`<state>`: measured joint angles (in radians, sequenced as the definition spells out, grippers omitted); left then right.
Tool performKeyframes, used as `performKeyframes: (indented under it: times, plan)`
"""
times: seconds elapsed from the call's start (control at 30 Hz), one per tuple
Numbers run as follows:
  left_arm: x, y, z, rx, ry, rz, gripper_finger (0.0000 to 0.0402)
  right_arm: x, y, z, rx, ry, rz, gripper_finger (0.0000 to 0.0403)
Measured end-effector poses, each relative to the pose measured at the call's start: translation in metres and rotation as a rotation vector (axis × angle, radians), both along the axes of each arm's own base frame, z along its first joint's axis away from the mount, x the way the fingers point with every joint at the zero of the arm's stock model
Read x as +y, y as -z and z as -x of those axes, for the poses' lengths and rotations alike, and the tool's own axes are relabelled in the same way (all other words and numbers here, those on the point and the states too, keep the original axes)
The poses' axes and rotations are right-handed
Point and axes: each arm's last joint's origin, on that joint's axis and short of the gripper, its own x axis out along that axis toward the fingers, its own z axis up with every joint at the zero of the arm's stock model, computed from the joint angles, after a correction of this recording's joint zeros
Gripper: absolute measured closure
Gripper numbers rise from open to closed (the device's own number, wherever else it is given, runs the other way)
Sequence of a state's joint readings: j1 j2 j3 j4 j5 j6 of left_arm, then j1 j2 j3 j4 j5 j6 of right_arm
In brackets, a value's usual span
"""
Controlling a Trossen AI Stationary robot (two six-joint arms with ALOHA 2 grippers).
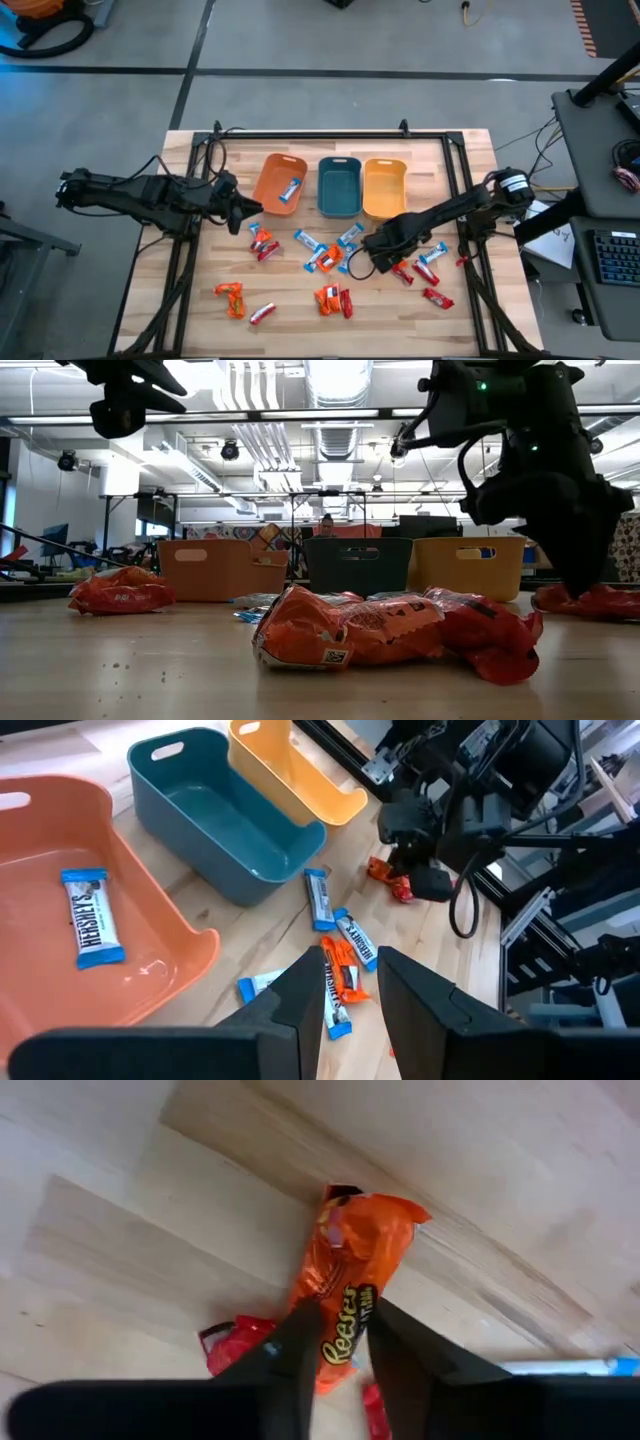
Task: Sort candy
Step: Put the orange chocolate bar into the yellow bin
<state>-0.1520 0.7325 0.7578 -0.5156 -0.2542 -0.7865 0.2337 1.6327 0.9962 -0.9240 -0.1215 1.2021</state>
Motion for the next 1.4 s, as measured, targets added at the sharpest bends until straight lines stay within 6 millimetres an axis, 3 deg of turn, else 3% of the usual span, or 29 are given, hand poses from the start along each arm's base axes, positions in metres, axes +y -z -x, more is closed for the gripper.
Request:
performKeyframes:
  times: [0.13,0.33,0.57,0.7,0.83,1.0,1.23,1.4]
  plan:
    - [0.0,0.001,-0.001,0.004,-0.015,-0.001,0.0322,0.001,0.001,-0.003,-0.025,-0.016,-0.004,0.0384]
    - [0.0,0.002,-0.003,0.011,-0.03,0.001,0.0322,0.0,-0.015,-0.001,-0.09,-0.014,-0.011,0.0389]
    - [0.0,0.005,-0.007,0.027,-0.048,0.046,0.0322,0.001,-0.09,-0.008,-0.496,-0.09,-0.042,0.039]
    - [-0.002,0.007,-0.009,0.043,-0.043,0.079,0.0322,-0.009,-0.128,-0.009,-0.693,-0.066,0.096,0.039]
    - [-0.002,0.01,-0.013,0.061,-0.053,0.103,0.0322,-0.03,-0.15,-0.007,-0.76,-0.001,0.249,0.039]
    - [-0.004,0.013,-0.017,0.084,-0.048,0.128,0.0322,-0.067,-0.148,-0.003,-0.658,0.068,0.326,0.039]
    - [-0.004,0.016,-0.021,0.101,-0.066,0.164,0.0322,-0.119,-0.123,0.008,-0.346,0.182,0.373,0.039]
    - [-0.004,0.017,-0.021,0.101,-0.076,0.18,0.0322,-0.141,-0.11,0.008,-0.253,0.224,0.371,0.039]
